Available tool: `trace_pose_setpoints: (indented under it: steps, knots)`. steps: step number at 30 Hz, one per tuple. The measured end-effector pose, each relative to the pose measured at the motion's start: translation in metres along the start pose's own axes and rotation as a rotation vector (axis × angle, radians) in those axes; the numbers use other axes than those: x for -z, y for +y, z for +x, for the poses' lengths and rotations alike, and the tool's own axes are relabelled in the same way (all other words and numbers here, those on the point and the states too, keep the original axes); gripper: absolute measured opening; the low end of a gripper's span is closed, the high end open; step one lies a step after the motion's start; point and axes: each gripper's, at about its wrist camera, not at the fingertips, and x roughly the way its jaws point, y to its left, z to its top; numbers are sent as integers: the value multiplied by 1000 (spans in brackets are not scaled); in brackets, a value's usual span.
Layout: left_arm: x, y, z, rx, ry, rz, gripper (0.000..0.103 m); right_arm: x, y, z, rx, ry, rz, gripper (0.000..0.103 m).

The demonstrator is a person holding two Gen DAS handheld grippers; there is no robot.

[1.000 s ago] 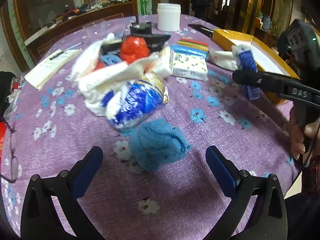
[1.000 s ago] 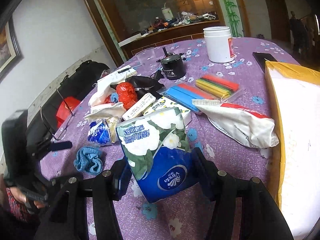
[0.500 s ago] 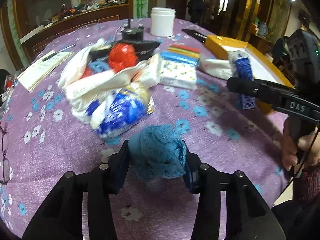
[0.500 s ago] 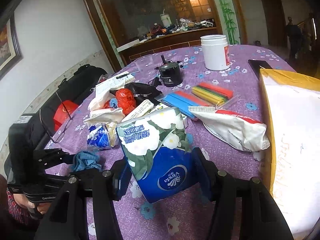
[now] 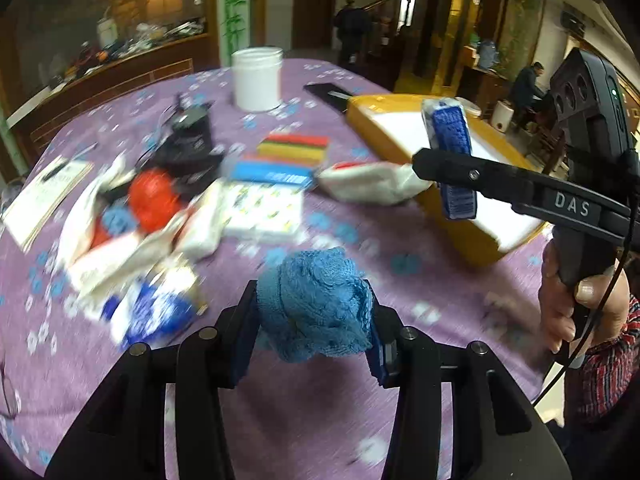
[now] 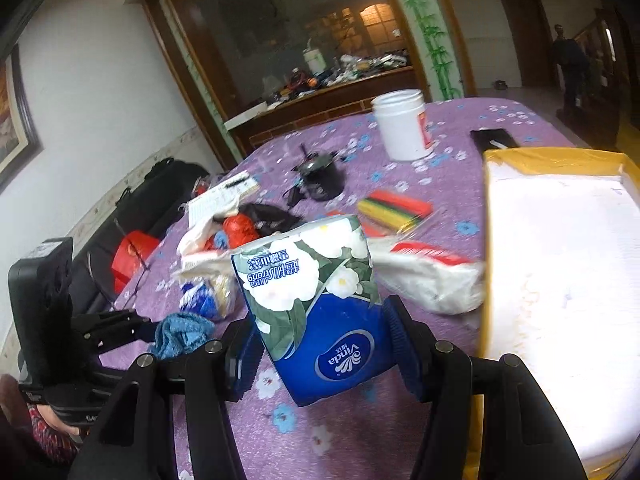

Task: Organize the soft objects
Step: 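Carry the towel and tissue pack into the white box and release both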

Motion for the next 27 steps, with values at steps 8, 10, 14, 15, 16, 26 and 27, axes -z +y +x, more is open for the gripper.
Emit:
trace_pose_setpoints:
  steps: [8, 10, 14, 15, 16, 26, 27]
  knots:
    - [-71, -37, 28, 52, -6, 44, 44, -40, -47, -34, 82, -89, 104, 59]
    - [-93, -46, 37, 64, -10, 52, 44, -52, -62, -38, 115, -103, 141, 59]
    - [-134, -66, 64, 66, 2, 61, 44, -77, -97, -39, 179, -107, 221, 59]
    - [-145, -72, 75, 64, 4, 56, 44, -85, -107, -38, 194, -104, 243, 59]
    - [-152, -79, 82, 64, 8, 54, 44, -90, -115, -38, 200, -107, 262, 59]
    - [-186, -112, 182, 36, 106, 16, 44, -111, -208, 8, 368, -22, 436, 59]
    - [-187, -114, 186, 25, 107, 20, 44, -107, -214, 13, 370, -5, 451, 59]
